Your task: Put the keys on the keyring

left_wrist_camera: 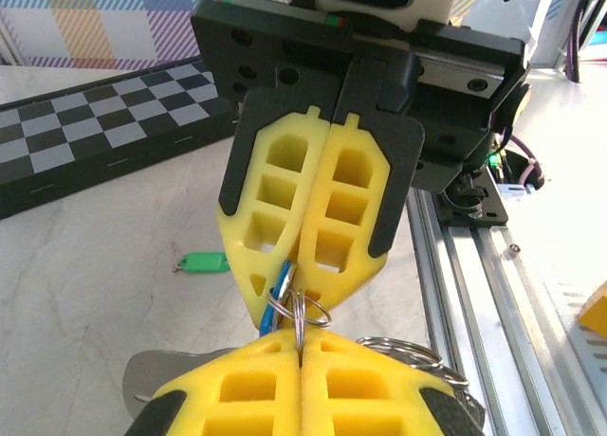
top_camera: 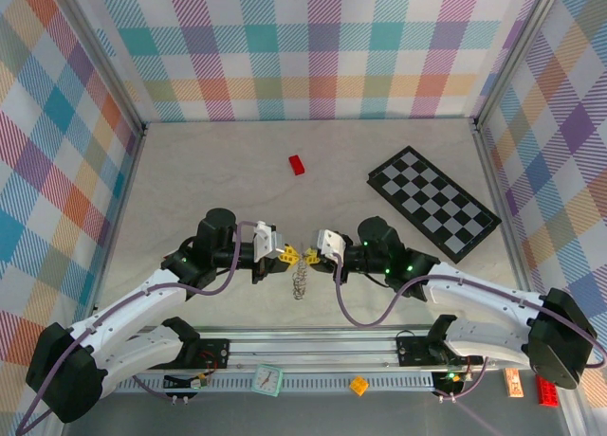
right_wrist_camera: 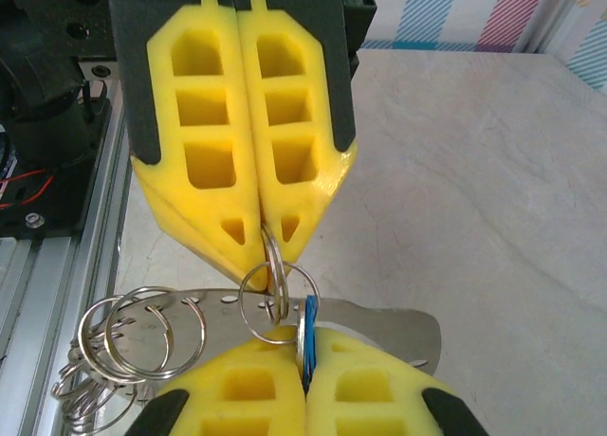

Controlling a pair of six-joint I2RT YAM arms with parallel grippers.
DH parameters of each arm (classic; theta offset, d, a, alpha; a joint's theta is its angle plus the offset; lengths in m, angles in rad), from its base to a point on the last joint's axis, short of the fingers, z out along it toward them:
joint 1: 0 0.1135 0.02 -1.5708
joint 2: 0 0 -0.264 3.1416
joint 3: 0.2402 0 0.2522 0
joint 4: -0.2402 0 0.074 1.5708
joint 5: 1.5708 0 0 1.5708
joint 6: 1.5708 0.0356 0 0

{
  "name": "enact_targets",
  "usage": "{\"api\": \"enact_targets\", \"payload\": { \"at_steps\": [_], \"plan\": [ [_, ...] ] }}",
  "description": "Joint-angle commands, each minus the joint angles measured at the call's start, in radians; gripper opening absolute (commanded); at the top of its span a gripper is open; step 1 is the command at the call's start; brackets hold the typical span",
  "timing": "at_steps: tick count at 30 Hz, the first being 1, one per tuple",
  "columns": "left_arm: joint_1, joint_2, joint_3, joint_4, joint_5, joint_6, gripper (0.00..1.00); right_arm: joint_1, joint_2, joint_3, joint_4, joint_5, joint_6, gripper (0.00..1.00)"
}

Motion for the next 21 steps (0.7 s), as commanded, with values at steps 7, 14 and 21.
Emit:
{"api": "enact_targets", "payload": {
  "at_steps": [7, 14, 21],
  "plan": [
    [-0.003, 0.006, 0.023, -0.022, -0.009, 0.049, 0.0, 0.005, -0.084, 0.065, -0.127, 0.055, -0.072, 0.0],
    [-0.003, 0.01, 0.031, -0.026, -0.019, 0.051, 0.14, 0.004, -0.107, 0.117, -0.212, 0.065, -0.094, 0.0],
    [-0.003, -0.05, 0.034, -0.02, -0.066, 0.027, 0.36, 0.004, -0.092, 0.152, -0.247, 0.087, -0.111, 0.0]
  ]
}}
